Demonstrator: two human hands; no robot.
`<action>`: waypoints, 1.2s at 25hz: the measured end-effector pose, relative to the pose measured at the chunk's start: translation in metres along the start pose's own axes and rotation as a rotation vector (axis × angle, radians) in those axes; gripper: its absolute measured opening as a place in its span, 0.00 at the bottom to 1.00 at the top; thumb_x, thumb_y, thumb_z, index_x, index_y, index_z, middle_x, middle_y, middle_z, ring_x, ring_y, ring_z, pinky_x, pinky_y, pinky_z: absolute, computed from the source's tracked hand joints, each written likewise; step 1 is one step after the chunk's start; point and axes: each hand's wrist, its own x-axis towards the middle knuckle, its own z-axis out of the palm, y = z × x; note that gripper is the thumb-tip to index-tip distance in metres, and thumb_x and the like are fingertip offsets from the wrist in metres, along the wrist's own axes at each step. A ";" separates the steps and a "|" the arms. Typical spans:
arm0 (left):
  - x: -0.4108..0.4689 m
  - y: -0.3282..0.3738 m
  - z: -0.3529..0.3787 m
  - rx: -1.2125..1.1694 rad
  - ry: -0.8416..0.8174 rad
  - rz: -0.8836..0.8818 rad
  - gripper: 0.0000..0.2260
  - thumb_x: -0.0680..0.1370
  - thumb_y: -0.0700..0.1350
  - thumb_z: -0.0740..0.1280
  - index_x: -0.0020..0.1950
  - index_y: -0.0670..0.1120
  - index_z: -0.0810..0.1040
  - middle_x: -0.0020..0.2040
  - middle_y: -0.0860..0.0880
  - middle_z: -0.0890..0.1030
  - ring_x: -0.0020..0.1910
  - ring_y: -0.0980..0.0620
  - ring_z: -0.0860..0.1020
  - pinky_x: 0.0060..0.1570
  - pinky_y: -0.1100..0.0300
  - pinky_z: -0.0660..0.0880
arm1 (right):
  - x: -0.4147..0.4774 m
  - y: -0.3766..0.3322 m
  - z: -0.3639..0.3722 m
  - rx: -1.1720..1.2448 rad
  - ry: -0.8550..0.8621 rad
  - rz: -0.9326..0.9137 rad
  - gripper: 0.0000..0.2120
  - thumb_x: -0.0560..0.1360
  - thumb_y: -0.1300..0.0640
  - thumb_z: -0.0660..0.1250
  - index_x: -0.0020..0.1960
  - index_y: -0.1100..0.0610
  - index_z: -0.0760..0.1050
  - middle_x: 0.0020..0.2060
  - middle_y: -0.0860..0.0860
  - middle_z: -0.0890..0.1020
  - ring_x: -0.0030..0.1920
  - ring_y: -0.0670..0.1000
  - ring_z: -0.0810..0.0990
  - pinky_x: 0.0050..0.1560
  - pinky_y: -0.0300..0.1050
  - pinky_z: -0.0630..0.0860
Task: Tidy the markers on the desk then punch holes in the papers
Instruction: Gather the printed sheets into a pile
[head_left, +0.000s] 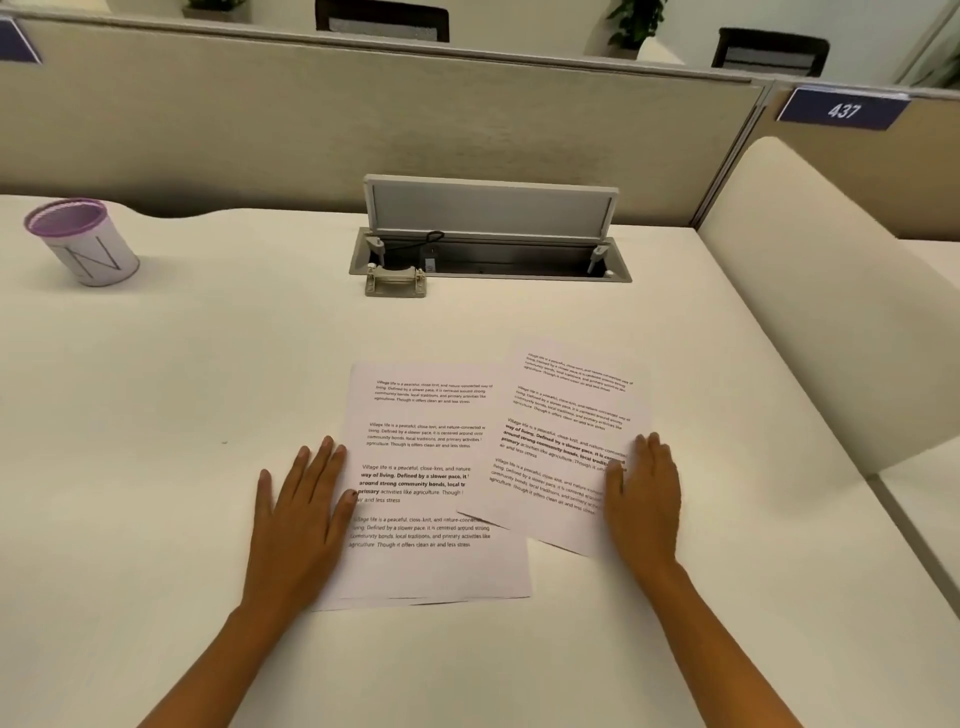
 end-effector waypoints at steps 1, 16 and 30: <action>0.000 0.000 0.000 0.001 0.002 -0.002 0.28 0.78 0.59 0.41 0.78 0.52 0.52 0.77 0.57 0.53 0.77 0.56 0.51 0.75 0.47 0.45 | 0.002 -0.001 0.003 -0.014 -0.038 -0.056 0.25 0.80 0.55 0.57 0.75 0.63 0.57 0.76 0.57 0.58 0.76 0.55 0.53 0.76 0.50 0.48; -0.001 0.013 0.000 -0.094 0.041 -0.085 0.30 0.77 0.60 0.39 0.77 0.52 0.54 0.77 0.56 0.56 0.77 0.56 0.51 0.75 0.47 0.42 | -0.069 -0.098 0.046 0.092 -0.112 -0.142 0.29 0.77 0.50 0.61 0.75 0.57 0.56 0.73 0.55 0.59 0.72 0.56 0.56 0.72 0.50 0.54; 0.000 0.009 -0.014 -0.418 0.115 -0.191 0.27 0.77 0.44 0.65 0.75 0.42 0.60 0.74 0.45 0.65 0.72 0.47 0.63 0.71 0.56 0.57 | -0.080 -0.190 0.064 -0.090 -0.409 0.191 0.22 0.69 0.58 0.69 0.61 0.58 0.67 0.60 0.57 0.72 0.62 0.58 0.67 0.59 0.48 0.66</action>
